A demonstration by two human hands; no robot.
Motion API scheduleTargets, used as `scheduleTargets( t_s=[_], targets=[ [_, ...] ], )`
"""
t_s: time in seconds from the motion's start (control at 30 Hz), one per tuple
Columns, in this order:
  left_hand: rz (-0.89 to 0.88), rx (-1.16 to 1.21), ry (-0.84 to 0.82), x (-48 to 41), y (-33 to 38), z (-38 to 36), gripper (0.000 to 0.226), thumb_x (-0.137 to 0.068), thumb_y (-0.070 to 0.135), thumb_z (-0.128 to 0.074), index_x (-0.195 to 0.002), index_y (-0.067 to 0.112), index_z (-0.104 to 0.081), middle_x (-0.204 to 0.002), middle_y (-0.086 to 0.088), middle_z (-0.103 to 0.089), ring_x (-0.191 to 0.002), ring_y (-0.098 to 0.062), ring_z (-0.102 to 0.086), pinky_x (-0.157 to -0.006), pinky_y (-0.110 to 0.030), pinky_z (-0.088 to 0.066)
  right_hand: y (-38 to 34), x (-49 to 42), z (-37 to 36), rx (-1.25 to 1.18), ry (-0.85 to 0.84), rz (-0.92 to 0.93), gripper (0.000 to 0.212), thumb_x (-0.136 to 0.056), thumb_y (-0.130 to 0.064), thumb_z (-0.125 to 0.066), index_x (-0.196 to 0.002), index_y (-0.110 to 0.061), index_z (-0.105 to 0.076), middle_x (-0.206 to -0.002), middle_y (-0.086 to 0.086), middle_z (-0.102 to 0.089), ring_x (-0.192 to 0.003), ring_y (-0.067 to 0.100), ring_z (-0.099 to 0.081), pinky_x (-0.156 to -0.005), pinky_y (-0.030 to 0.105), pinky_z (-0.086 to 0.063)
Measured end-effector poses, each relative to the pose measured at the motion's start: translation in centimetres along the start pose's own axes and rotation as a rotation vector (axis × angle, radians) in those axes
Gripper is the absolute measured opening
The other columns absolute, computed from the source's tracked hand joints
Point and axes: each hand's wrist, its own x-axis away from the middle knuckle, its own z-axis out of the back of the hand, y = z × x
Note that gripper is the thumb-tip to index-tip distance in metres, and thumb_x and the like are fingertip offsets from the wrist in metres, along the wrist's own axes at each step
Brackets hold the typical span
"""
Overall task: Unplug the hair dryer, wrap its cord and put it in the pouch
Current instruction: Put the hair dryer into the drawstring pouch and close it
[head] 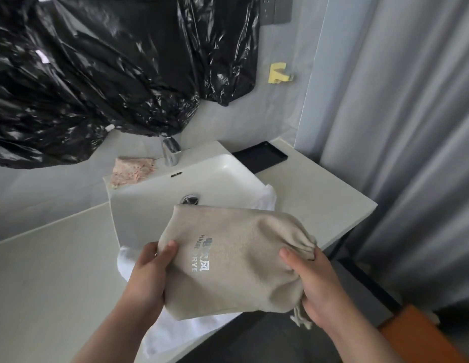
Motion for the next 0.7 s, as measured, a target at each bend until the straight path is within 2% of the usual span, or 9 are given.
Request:
scheduleTargets(
  t_s=[0.2,0.3,0.4,0.5,0.6,0.7],
  targets=[
    [0.004,0.011,0.040,-6.0,0.1,-4.5,0.024,-0.095,0.033,-0.061,-0.106,0.012,-0.062,-0.108,-0.016,-0.069,-0.099,-0.034,-0.066,-0.081,-0.046,-0.052,-0.9,-7.8,1.2,-0.008,0.082,0.010,0.046,-0.071,-0.018,-0.078,-0.115,-0.014,-0.063,-0.106,0.009,-0.076,-0.098,0.026,-0.072,-0.082,0.042,-0.055],
    [0.020,0.035,0.043,-9.8,0.1,-7.6,0.020,-0.095,0.030,-0.061,-0.104,0.012,-0.062,-0.105,-0.015,-0.069,-0.091,-0.031,-0.066,-0.075,-0.043,-0.052,-2.0,-12.9,2.2,0.056,0.178,0.040,0.041,-0.077,-0.016,-0.078,-0.114,-0.017,-0.061,-0.109,0.009,-0.074,-0.101,0.028,-0.071,-0.091,0.048,-0.055],
    [0.046,0.066,0.050,-12.9,0.5,-11.0,0.019,-0.095,0.029,-0.060,-0.102,0.011,-0.060,-0.103,-0.016,-0.069,-0.090,-0.031,-0.066,-0.078,-0.045,-0.053,-3.8,-16.9,3.3,0.176,0.228,0.075,0.055,-0.066,-0.037,-0.084,-0.113,-0.029,-0.057,-0.111,0.001,-0.072,-0.102,0.022,-0.070,-0.093,0.051,-0.054],
    [0.062,0.102,0.055,-15.4,1.4,-14.0,0.017,-0.095,0.028,-0.061,-0.103,0.013,-0.063,-0.104,-0.014,-0.072,-0.096,-0.032,-0.068,-0.086,-0.050,-0.054,-5.7,-19.8,4.3,0.237,0.224,0.091,0.056,-0.059,-0.051,-0.083,-0.108,-0.036,-0.061,-0.109,-0.004,-0.073,-0.102,0.019,-0.070,-0.094,0.049,-0.054],
    [0.077,0.123,0.050,-17.4,2.1,-16.6,0.019,-0.094,0.030,-0.062,-0.105,0.014,-0.064,-0.105,-0.014,-0.073,-0.098,-0.034,-0.069,-0.087,-0.051,-0.054,-7.3,-22.3,5.5,0.242,0.228,0.094,0.056,-0.060,-0.049,-0.085,-0.109,-0.033,-0.064,-0.110,-0.002,-0.074,-0.102,0.021,-0.071,-0.094,0.050,-0.054],
    [0.064,0.114,0.062,-18.9,2.4,-19.3,0.023,-0.095,0.034,-0.061,-0.106,0.014,-0.061,-0.104,-0.014,-0.070,-0.098,-0.034,-0.067,-0.085,-0.048,-0.053,-8.9,-25.4,6.7,0.238,0.249,0.091,0.045,-0.070,-0.034,-0.084,-0.110,-0.027,-0.064,-0.107,-0.001,-0.075,-0.100,0.021,-0.071,-0.093,0.050,-0.055]
  ],
)
